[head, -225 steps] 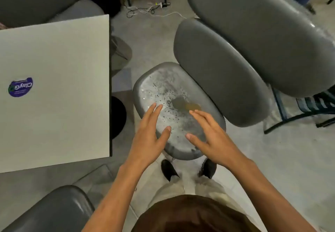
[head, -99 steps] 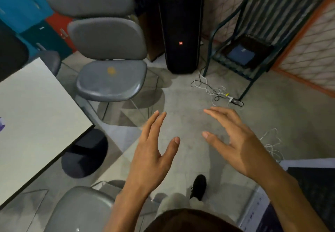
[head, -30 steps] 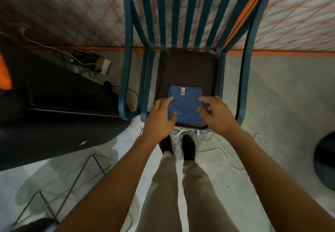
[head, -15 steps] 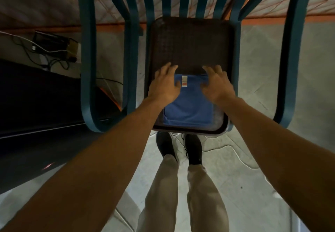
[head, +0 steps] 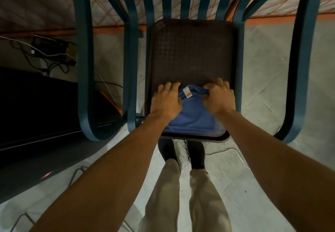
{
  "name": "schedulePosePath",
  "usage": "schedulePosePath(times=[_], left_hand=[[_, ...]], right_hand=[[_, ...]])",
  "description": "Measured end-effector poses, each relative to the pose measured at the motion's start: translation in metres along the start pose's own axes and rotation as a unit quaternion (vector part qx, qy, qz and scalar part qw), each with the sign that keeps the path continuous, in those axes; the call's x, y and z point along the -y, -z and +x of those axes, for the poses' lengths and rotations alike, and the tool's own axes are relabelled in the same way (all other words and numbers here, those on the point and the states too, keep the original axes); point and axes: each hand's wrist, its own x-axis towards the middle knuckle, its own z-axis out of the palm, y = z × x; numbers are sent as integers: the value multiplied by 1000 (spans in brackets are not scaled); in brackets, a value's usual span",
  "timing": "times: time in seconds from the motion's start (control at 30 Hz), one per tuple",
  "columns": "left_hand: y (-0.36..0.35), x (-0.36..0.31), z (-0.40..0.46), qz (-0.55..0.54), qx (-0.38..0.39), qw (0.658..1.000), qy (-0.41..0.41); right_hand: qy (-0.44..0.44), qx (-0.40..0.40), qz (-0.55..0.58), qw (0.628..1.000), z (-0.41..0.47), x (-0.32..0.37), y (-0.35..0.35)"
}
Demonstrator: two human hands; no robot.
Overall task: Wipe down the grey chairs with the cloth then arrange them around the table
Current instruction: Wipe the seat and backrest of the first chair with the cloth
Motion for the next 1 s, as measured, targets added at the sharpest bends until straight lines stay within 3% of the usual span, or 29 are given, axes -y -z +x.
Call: schedulePosePath(times=[0.13,0.5,1.0], left_hand=[[3,4,-10,-1,-6,1000,10],[40,3,-88,-145,-48,988,-9],[184,-54,-231,-262,-189,946,-15]], right_hand=[[18,-11,67,998,-15,-6,8],[52,-48,151,986,-96,-4,54],[188,-109,188,958,-225,39,210]])
